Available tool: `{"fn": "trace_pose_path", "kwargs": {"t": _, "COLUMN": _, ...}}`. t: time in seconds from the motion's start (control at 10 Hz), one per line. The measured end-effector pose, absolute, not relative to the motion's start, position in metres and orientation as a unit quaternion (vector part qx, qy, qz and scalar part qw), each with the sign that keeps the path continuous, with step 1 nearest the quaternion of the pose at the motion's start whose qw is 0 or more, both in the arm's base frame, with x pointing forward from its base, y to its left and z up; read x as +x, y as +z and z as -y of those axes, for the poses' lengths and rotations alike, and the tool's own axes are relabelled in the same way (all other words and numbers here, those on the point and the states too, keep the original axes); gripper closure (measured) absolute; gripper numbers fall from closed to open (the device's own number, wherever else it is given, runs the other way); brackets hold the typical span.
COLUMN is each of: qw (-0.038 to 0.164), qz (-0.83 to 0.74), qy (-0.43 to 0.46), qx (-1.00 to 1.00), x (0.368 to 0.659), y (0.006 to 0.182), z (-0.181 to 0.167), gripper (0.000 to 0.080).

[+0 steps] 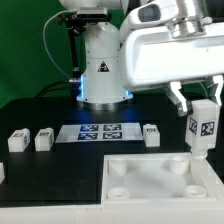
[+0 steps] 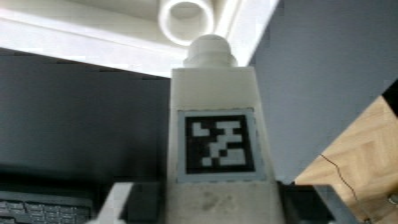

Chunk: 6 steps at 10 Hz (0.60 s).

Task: Assemble one leg

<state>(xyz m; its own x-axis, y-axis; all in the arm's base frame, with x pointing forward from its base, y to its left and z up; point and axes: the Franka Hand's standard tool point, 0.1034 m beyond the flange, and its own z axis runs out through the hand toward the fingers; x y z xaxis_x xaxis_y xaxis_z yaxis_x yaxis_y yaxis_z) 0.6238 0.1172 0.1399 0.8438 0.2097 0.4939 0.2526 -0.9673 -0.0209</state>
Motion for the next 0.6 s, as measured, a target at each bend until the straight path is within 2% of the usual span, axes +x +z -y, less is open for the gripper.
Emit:
{"fn": "trace_pose_path", "kwargs": {"t": 0.3, "qw": 0.043, "qz": 0.123, "qy": -0.254, "qx": -0.958, "x": 0.624, "y": 0.127, "z": -0.117, "gripper": 0.0508}}
{"fn": "trace_pose_path", "kwargs": {"t": 0.6, "qw": 0.043, "qz": 0.124, "qy": -0.247, "qx": -0.960, "x": 0.620, "y": 0.105, "z": -0.114, "gripper": 0.0508}}
